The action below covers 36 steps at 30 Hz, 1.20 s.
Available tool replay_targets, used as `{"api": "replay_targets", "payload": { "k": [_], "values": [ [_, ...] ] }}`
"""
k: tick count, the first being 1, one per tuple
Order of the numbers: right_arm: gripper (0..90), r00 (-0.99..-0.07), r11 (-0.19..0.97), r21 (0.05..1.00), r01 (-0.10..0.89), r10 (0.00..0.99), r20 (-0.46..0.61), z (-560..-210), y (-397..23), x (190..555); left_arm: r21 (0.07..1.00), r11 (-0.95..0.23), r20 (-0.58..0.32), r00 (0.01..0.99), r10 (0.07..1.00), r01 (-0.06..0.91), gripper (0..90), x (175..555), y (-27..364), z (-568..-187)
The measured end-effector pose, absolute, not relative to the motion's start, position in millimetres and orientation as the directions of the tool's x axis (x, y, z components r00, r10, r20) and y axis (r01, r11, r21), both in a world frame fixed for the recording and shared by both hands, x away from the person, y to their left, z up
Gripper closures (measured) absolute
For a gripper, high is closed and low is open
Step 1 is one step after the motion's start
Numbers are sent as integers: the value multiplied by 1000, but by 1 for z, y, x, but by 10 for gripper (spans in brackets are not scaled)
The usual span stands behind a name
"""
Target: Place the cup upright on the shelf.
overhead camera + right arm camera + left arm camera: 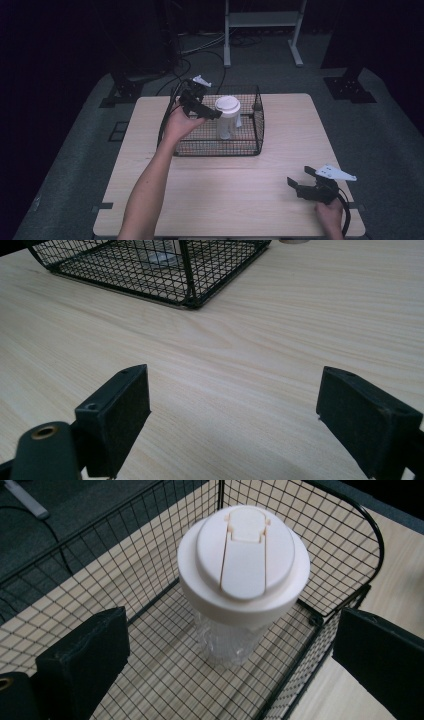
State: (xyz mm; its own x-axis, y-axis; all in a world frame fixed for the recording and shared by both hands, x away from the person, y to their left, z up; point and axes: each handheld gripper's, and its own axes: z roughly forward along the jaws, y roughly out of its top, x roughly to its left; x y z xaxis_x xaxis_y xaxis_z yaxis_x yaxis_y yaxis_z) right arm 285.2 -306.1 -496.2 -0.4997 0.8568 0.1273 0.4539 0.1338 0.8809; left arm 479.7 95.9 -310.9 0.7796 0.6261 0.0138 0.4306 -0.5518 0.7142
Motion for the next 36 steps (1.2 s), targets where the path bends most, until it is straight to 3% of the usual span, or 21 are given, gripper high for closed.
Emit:
{"api": "replay_targets", "payload": {
  "k": [36],
  "values": [
    [129, -504, 169, 882, 440, 859, 87, -496, -303, 284, 738, -542, -10, 809, 588, 403, 10, 425, 136, -326]
  ]
}}
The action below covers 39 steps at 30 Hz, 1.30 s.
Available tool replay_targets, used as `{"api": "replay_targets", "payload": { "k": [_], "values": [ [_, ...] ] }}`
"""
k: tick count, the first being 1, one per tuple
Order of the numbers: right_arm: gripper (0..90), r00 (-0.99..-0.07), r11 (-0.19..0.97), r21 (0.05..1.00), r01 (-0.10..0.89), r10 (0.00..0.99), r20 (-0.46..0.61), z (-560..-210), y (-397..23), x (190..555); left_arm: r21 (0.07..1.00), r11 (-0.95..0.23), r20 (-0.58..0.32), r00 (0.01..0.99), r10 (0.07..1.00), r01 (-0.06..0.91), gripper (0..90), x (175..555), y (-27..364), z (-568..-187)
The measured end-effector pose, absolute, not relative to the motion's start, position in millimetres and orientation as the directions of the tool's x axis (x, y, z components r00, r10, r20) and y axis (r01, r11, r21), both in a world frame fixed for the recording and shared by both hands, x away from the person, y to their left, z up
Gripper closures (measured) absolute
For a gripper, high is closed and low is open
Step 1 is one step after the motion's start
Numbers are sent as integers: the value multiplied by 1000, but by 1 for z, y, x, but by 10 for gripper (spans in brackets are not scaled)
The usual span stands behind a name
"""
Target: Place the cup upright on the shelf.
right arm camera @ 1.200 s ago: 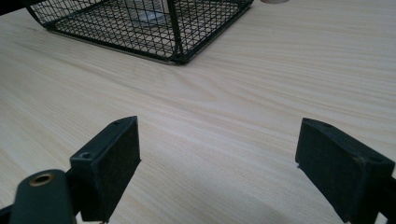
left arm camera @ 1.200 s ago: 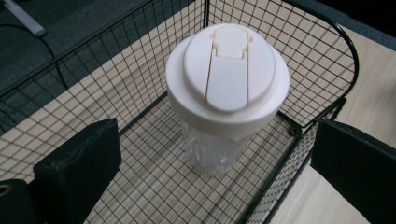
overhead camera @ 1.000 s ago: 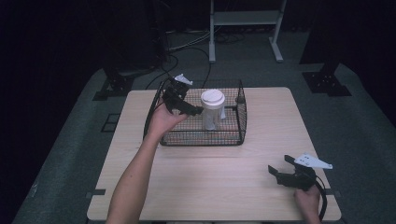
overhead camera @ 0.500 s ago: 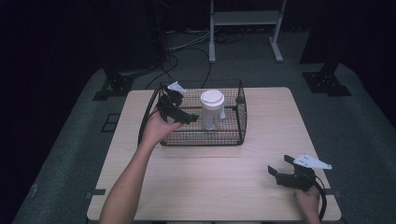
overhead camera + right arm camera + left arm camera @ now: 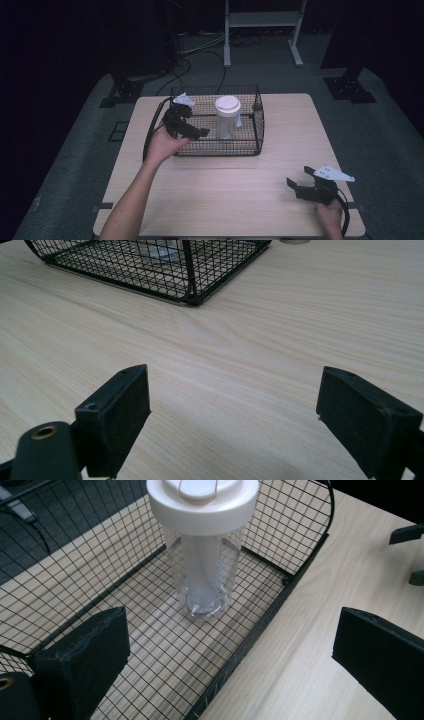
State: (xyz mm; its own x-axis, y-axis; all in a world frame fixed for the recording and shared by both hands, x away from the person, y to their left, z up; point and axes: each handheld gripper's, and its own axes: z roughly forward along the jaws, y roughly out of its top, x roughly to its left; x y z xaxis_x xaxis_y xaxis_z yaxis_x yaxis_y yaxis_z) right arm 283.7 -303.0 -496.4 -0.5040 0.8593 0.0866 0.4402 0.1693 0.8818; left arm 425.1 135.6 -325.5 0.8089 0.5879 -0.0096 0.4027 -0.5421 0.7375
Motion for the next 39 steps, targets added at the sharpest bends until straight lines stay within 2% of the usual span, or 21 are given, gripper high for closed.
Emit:
{"api": "replay_targets", "payload": {
  "k": [17, 39],
  "values": [
    [129, -499, 175, 880, 441, 863, 78, -497, -302, 284, 722, -573, 10, 822, 570, 388, 10, 401, 146, -341],
    [129, -494, 177, 875, 451, 866, 80, -497, -302, 284, 748, -552, 3, 830, 558, 369, 10, 374, 160, -361]
  ]
}}
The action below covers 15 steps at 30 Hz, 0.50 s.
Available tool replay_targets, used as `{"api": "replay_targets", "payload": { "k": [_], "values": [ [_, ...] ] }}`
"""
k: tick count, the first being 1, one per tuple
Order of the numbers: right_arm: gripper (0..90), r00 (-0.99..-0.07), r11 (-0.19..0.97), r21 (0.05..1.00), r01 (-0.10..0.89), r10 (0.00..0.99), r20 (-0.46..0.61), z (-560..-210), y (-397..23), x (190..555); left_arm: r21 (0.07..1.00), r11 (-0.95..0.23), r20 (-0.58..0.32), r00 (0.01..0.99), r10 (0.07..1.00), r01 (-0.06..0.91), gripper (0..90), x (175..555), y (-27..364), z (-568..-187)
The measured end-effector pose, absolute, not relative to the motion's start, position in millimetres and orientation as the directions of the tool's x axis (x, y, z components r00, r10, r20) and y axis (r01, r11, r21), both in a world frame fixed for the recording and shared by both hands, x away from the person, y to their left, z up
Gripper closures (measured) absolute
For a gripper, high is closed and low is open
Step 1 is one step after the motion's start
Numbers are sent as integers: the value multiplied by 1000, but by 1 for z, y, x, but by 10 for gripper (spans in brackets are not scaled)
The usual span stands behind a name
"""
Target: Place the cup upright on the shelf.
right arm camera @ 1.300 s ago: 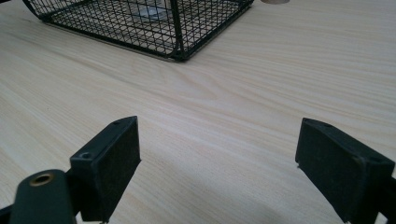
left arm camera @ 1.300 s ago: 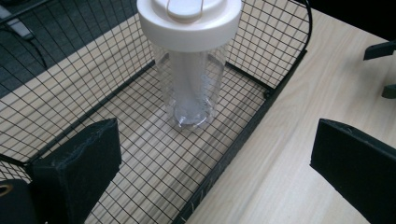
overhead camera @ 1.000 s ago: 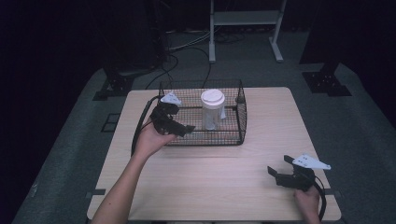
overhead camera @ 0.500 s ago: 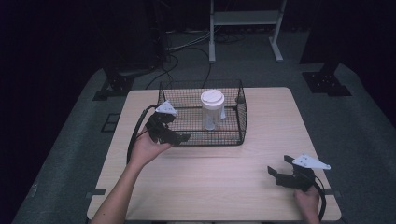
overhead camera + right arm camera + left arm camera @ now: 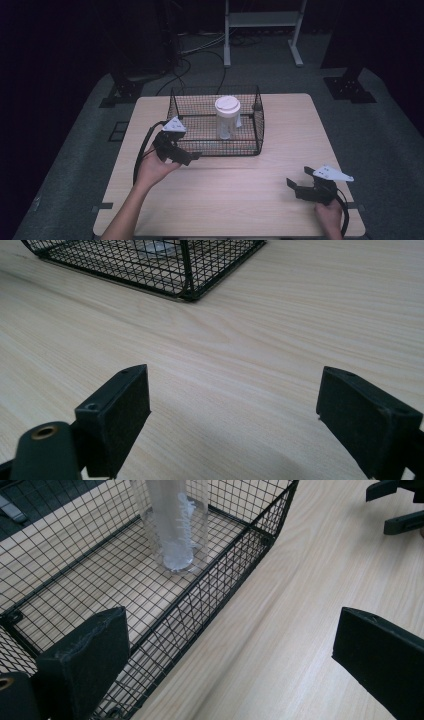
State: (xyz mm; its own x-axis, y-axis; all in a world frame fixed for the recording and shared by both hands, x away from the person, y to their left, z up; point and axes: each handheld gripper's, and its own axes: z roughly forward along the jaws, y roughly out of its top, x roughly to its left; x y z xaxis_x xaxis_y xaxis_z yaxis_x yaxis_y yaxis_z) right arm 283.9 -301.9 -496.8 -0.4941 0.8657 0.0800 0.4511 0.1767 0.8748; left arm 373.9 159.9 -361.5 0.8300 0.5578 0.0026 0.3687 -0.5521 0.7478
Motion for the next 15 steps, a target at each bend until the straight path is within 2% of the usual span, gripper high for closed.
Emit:
{"api": "replay_targets", "payload": {
  "k": [15],
  "values": [
    [129, -497, 181, 875, 450, 864, 77, -497, -302, 284, 758, -548, 13, 831, 556, 355, 10, 359, 165, -374]
  ]
}}
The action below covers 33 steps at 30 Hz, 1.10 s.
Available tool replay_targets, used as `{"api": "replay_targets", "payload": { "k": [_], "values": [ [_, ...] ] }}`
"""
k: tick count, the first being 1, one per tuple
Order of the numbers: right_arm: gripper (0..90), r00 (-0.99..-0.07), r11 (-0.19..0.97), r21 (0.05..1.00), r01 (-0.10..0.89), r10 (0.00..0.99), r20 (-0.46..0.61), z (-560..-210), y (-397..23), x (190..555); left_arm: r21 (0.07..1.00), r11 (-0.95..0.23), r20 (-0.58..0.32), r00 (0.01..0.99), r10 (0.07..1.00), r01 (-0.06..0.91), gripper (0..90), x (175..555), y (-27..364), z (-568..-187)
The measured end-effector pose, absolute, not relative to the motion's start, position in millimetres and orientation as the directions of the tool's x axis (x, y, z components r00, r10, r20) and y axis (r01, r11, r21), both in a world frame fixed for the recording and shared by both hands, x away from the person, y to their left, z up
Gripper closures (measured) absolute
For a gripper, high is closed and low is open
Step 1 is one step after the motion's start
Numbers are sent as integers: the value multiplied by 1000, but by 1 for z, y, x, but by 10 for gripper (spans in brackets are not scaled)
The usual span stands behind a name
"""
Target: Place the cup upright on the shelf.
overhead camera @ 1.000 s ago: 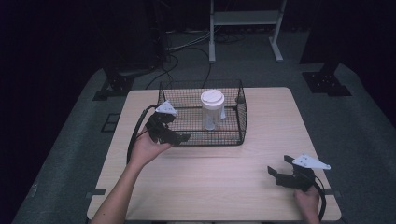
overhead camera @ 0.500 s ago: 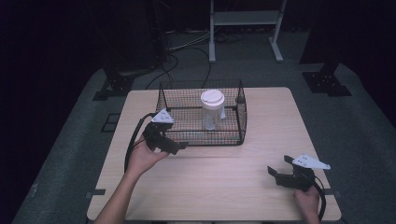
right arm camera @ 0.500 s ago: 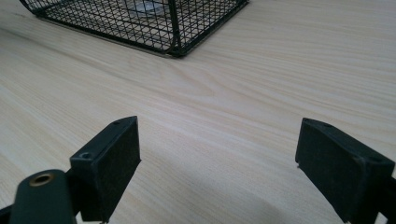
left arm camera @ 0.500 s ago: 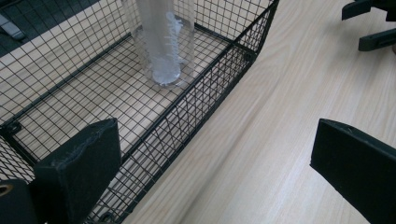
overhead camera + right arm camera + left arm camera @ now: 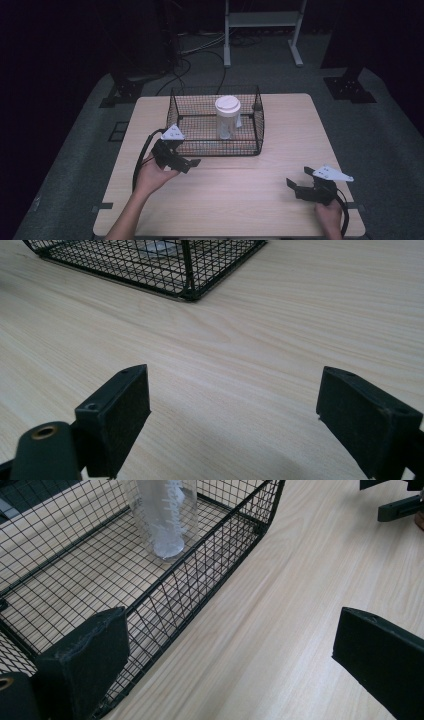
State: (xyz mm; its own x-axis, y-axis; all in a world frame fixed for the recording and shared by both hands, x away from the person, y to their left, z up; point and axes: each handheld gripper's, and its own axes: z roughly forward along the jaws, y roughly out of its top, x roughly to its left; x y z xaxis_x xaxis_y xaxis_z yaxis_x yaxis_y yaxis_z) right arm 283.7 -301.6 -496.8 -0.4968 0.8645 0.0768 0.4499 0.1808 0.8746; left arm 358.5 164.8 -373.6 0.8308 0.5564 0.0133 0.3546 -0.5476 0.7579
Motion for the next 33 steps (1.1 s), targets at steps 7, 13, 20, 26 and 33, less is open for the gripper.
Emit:
{"api": "replay_targets", "payload": {
  "k": [7, 13, 20, 26, 33],
  "values": [
    [129, -497, 182, 874, 451, 864, 76, -497, -301, 284, 763, -549, 32, 829, 559, 341, 9, 346, 170, -379],
    [129, -496, 184, 873, 451, 865, 75, -497, -301, 283, 768, -544, 42, 821, 569, 337, 9, 338, 175, -384],
    [129, -498, 184, 875, 447, 864, 73, -497, -301, 283, 779, -531, 45, 816, 576, 332, 9, 330, 183, -387],
    [129, -499, 185, 876, 446, 864, 72, -497, -301, 283, 783, -527, 51, 811, 583, 330, 9, 324, 187, -392],
    [129, -498, 184, 877, 445, 864, 72, -497, -301, 283, 787, -525, 58, 809, 585, 324, 9, 315, 192, -401]
  ]
}}
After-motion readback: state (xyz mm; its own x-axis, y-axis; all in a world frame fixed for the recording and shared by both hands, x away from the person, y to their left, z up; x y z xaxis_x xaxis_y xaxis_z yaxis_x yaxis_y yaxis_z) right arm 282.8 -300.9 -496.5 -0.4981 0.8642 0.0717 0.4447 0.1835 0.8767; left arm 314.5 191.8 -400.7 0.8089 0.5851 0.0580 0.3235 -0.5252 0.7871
